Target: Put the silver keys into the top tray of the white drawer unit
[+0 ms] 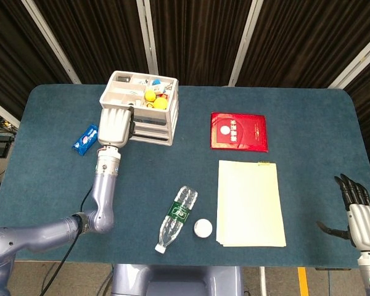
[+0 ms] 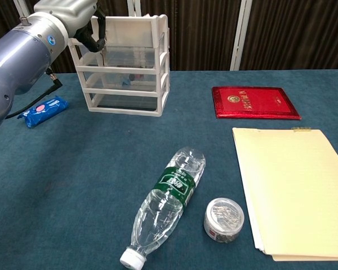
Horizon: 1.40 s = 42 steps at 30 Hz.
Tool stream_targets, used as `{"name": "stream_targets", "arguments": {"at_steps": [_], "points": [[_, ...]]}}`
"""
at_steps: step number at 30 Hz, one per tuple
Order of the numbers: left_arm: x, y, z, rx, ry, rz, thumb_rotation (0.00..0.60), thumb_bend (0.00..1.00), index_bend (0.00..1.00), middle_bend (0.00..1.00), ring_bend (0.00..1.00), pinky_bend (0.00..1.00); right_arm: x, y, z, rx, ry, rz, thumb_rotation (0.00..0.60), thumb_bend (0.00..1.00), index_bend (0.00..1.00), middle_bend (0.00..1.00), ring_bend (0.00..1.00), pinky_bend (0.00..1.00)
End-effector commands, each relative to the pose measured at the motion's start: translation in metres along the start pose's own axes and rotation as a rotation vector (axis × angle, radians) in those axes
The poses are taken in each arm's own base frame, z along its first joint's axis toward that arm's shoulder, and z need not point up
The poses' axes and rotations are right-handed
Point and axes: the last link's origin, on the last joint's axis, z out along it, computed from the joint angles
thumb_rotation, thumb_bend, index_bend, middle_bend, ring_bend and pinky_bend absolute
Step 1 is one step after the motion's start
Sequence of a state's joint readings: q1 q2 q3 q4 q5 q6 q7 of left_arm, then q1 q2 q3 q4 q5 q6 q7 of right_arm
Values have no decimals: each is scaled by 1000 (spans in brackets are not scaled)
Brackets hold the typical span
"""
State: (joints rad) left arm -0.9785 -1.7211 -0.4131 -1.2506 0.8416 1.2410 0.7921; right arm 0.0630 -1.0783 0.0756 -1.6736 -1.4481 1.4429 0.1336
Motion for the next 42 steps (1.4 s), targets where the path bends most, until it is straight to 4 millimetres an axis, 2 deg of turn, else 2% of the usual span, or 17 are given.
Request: {"name": "stream_targets", "arguments": {"at_steps": [1, 10, 20, 34, 42], "points": [[-1, -4, 0, -2, 2, 5, 600, 463, 583, 970, 875, 763, 0, 0, 0, 0, 0, 1, 600, 1, 0, 0, 0, 0], [-3, -16, 5, -175, 7, 33, 600, 445, 608, 966, 868, 760, 0, 0, 0, -7, -3, 11, 600, 1, 0, 0, 0, 0], [8, -37, 13, -344, 45, 143, 600, 410, 603, 961, 863, 760, -1, 0, 0, -11, -4, 15, 600, 1, 0, 0, 0, 0], [19, -69, 17, -429, 122, 281, 600, 400, 603, 957, 862, 760, -2, -1, 0, -13, -4, 20, 600, 1, 0, 0, 0, 0], [12, -73, 16, -429, 118, 286, 600, 364, 594, 954, 861, 761, -2, -1, 0, -13, -2, 18, 600, 1, 0, 0, 0, 0]]}}
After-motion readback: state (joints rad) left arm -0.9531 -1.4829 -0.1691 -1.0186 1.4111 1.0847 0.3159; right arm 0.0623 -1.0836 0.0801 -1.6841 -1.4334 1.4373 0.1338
